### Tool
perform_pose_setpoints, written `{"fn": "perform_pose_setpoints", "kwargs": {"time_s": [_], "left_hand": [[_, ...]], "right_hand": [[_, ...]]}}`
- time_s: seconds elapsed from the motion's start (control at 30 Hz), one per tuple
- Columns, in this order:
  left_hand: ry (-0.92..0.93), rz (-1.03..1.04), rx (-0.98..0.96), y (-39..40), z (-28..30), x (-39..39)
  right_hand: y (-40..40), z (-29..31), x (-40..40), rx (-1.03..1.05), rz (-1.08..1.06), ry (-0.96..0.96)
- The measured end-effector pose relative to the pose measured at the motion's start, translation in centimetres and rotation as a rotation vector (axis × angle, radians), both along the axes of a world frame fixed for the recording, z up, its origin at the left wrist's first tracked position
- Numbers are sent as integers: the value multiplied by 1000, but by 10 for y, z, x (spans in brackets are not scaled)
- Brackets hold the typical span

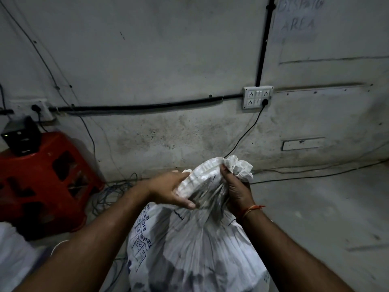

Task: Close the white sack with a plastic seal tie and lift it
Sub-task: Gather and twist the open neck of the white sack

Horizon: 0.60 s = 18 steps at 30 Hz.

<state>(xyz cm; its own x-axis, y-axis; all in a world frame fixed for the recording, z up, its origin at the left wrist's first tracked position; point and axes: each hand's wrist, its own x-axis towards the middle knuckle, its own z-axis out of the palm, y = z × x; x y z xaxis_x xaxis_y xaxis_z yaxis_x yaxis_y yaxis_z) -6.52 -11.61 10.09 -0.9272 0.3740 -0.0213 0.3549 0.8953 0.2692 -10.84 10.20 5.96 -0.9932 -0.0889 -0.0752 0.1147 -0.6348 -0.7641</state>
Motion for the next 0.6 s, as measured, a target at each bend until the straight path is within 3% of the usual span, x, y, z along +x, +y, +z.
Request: {"fn": "perform_pose_setpoints", "kwargs": {"time_s": [0.1,0.27,0.47,0.6], "left_hand": [[154,69,21,-5,-3,-4],[146,282,247,-12,12,-15],[381,269,109,27,28,-46],[363,261,160,28,24,-55]], "right_hand": [[-2,-2,1,-22,53,40],[0,-3,2,-28,152,116],[-16,-3,-3,213,332,338],[-30,-12,-21,309,224,365]]}}
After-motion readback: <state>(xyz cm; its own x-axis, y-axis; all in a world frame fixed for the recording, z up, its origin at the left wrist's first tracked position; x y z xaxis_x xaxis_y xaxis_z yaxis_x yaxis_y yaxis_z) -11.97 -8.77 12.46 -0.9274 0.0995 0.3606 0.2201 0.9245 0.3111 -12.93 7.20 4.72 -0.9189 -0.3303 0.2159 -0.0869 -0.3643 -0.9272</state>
